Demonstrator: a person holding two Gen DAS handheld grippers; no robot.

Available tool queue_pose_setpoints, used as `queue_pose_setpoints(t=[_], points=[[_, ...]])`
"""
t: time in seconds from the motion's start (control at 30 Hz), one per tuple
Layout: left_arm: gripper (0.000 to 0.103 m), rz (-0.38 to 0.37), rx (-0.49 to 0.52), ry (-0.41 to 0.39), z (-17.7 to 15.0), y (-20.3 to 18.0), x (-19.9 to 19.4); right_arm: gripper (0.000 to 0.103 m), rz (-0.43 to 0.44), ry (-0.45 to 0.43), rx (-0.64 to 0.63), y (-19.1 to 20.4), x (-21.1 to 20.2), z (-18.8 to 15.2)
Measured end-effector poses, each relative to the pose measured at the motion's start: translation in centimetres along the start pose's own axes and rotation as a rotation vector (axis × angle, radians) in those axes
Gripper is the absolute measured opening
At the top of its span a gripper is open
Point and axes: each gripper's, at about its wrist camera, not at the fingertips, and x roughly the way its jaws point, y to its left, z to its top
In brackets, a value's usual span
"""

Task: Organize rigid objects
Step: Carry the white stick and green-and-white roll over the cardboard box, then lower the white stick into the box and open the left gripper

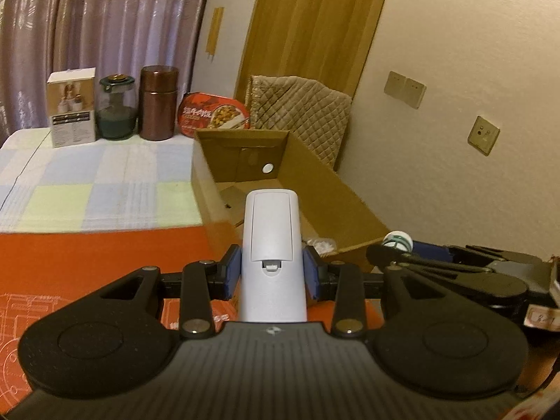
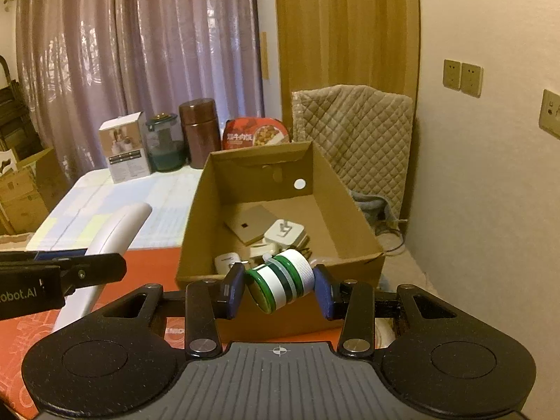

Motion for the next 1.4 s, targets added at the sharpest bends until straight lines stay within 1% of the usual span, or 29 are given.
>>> queue_pose_setpoints(t=[0.37,0.63,1.0,1.17,1.33,1.37,1.4], points=[[0.033,-0.014,0.012,0.002,2.1,-1.5,2.5,0.039,-0.014,0.000,-0.015,-2.1,1.5,1.5],[0.033,-0.007,0.014,0.007,3.9,-1.6,5.0,0.039,0.003,0.006,-0.026,-3.0,3.3,2.8],[0.033,0.014,0.001,0.030,6.5,-0.8,10.7,0.039,0.047,0.043,-0.044,-4.0,8.4,4.6],[0.033,0.026,-0.017,0.055,6.9,0.2,13.6,0.039,0.060,0.067,-0.044,-4.2,10.9,5.2],[0.033,0.040,-0.030,0.063,6.6,1.1,15.4,0.039,0.066,0.093,-0.044,-4.3,12.9,5.1],[0.035,0.045,-0.038,0.056,6.6,1.3,15.3,0.039,0.067,0.097,-0.041,-4.3,13.3,5.0],[0.047,0.050,-0.044,0.050,6.6,1.5,15.2,0.039,0.069,0.101,-0.040,-4.3,13.5,5.0]])
